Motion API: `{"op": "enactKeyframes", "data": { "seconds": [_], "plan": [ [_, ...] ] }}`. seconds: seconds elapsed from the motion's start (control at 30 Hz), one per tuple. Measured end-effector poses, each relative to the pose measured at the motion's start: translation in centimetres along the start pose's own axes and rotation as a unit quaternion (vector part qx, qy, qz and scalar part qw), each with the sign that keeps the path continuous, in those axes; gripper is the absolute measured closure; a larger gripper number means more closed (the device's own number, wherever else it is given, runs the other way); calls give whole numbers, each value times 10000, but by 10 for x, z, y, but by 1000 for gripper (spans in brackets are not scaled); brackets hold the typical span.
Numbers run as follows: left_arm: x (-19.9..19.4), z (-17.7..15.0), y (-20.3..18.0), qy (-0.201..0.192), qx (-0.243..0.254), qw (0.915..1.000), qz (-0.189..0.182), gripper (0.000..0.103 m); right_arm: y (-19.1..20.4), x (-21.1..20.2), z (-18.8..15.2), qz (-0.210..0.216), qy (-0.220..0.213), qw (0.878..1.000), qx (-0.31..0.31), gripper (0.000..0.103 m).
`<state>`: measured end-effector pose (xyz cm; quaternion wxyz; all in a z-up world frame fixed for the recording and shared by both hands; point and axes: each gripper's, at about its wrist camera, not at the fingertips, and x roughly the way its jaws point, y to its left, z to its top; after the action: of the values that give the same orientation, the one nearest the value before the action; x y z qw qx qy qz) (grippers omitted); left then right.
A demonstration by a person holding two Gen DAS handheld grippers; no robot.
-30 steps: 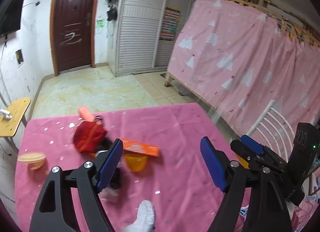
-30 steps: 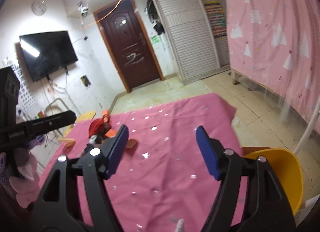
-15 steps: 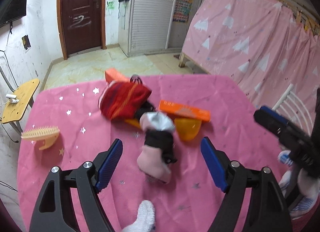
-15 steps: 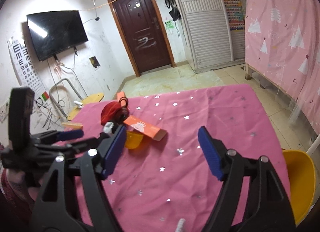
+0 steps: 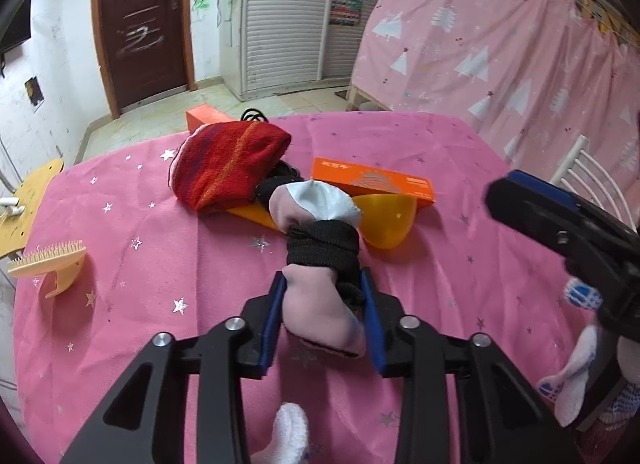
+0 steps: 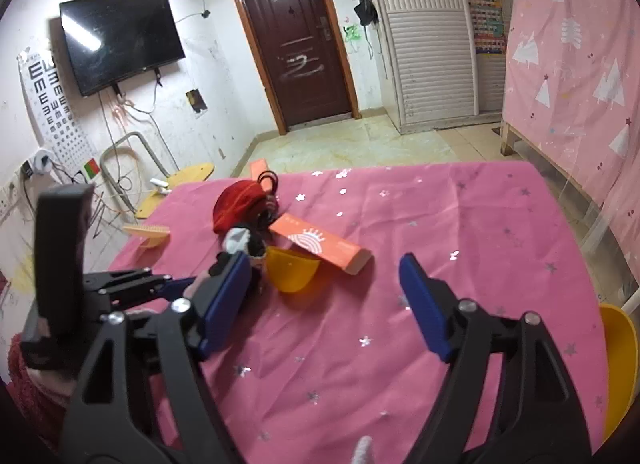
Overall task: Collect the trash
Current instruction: 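Move both grippers back to the table and grasp the pink glove with the left gripper, then hold the pink glove in the left gripper while the right grasps the yellow plastic lid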
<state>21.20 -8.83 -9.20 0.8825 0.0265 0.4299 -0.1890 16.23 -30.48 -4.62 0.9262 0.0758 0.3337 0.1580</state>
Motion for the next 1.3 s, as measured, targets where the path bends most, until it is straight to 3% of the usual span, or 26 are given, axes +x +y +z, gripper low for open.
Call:
{"op": "enactKeyframes", "data": {
  "seconds": [0.37,0.57,0.87,1.3],
  "plan": [
    [-54,-7,36,-739,-505,9958,192,78,32,32,2,26,291,9991,-321,27],
    [-66,-13,51,-813,-660,9944,164,78,54,58,8,-244,504,9958,-729,27],
    [-60,-18,71,-702,-918,9933,-8,78,59,80,8,-349,969,9909,-865,62],
    [-61,-15,70,-704,-901,9934,15,78,66,58,9,-72,646,9941,-865,63]
  ]
}}
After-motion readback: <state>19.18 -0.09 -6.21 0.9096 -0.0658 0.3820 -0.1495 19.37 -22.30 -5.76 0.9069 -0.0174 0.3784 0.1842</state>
